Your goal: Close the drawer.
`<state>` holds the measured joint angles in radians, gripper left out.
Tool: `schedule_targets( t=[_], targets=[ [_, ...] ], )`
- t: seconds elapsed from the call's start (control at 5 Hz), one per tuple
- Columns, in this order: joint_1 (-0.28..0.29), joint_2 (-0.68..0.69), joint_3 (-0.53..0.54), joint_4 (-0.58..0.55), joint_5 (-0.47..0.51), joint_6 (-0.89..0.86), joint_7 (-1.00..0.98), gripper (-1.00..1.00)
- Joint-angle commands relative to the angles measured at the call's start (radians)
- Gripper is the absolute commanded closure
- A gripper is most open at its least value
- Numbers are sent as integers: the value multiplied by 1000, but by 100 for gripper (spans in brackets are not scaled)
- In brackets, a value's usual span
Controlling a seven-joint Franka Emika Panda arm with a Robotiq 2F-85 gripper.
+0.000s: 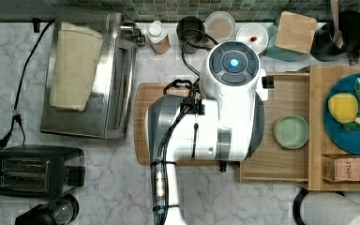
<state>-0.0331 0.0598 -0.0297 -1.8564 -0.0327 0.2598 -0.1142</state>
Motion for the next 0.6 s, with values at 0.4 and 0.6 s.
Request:
schedule_targets(
  t=[0.4,0.6],
  targets=[
    [-3,0,-2,0,0,1,0,100],
    [4,10,7,1,14,-4,-48,100]
  ],
)
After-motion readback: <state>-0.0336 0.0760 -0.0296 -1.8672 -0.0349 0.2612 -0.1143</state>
